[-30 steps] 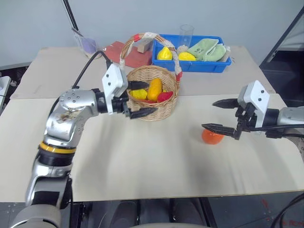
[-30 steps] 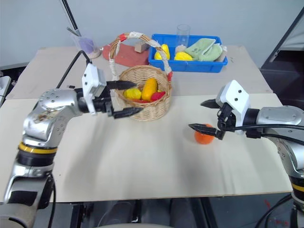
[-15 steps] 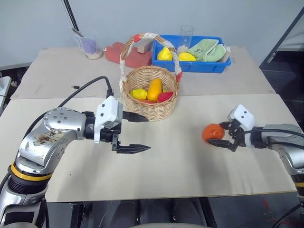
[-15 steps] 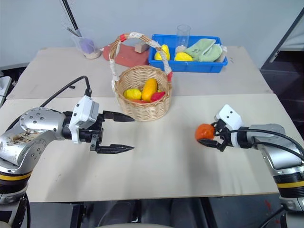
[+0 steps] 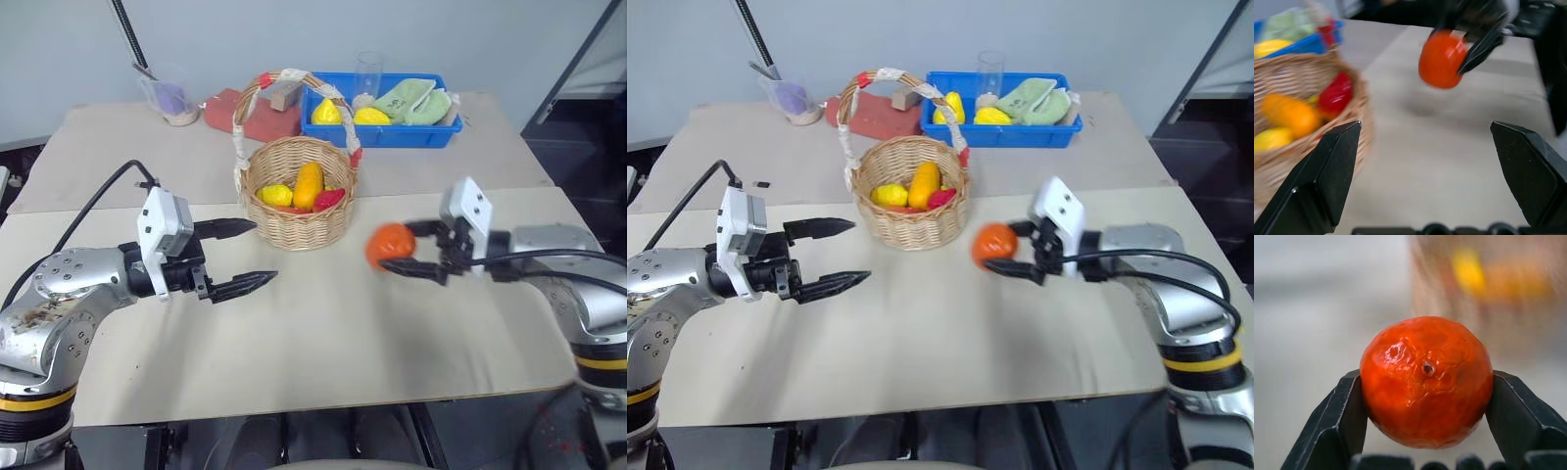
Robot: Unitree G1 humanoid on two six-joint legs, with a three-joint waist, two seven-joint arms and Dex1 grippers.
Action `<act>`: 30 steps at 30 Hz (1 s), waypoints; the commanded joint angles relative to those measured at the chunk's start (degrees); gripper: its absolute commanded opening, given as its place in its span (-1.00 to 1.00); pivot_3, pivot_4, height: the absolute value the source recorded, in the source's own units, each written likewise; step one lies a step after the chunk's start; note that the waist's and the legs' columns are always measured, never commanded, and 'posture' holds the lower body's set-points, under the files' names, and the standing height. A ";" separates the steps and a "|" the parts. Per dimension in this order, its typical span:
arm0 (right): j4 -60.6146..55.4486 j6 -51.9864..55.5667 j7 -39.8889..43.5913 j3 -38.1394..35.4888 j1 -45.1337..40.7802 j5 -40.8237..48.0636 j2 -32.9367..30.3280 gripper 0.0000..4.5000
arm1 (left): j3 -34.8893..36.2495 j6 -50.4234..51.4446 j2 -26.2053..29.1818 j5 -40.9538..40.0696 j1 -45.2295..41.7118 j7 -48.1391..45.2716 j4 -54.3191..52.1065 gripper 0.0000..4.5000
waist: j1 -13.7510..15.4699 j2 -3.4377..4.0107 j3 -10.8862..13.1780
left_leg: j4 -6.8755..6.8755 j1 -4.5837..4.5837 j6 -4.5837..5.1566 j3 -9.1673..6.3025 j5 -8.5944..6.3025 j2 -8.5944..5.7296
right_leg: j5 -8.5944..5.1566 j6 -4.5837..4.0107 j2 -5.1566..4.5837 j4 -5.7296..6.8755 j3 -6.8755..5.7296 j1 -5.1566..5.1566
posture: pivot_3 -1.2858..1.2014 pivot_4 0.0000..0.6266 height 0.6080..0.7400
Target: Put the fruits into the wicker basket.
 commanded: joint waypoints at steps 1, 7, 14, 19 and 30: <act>2.14 -0.15 -6.96 2.79 -6.94 -1.49 7.90 0.37 | 5.11 1.35 -2.79 -4.62 0.57 5.90 -1.47 1.00 | 0.41 0.00 0.00 | 0.00 -0.03 -0.01 -0.03 0.00 -0.01 | 0.00 0.00 -0.06 0.00 -0.04 0.00 | 0.03 -0.52 1.00; 20.46 -11.27 -18.90 7.47 -16.22 -13.79 21.43 0.37 | 4.92 0.98 -2.71 -5.23 1.74 8.12 -3.95 1.00 | 0.87 -0.01 -0.01 | -0.02 -0.08 -0.26 -0.03 0.14 -0.32 | 0.01 0.00 -0.24 0.32 -0.09 -0.06 | 0.03 -0.52 1.00; 26.76 -17.03 -20.38 7.03 -18.45 -17.42 25.12 0.99 | 4.11 -0.69 -3.73 -4.25 0.13 11.62 -4.37 1.00 | 0.33 -0.01 -0.01 | -0.13 -0.09 -0.38 -0.06 0.21 -0.35 | 0.01 0.00 -0.23 0.33 -0.11 -0.13 | 0.03 -0.52 1.00; 15.02 -12.88 -16.15 6.40 -13.15 -14.02 22.04 0.99 | 2.68 -2.55 -4.48 -2.12 -0.74 12.99 -3.46 1.00 | -0.11 -0.01 -0.01 | -0.17 -0.09 -0.33 -0.10 0.18 -0.30 | 0.02 -0.01 -0.18 0.33 -0.11 -0.14 | 0.03 -0.52 1.00; 2.59 -6.60 -23.71 -3.44 -1.34 -9.96 18.06 0.99 | 0.19 -3.68 -3.77 -0.72 -1.88 11.31 -2.01 1.00 | -0.08 -0.01 -0.01 | -0.16 -0.04 -0.27 -0.09 0.15 -0.27 | 0.01 -0.02 -0.14 0.31 -0.11 -0.09 | 0.03 -0.52 1.00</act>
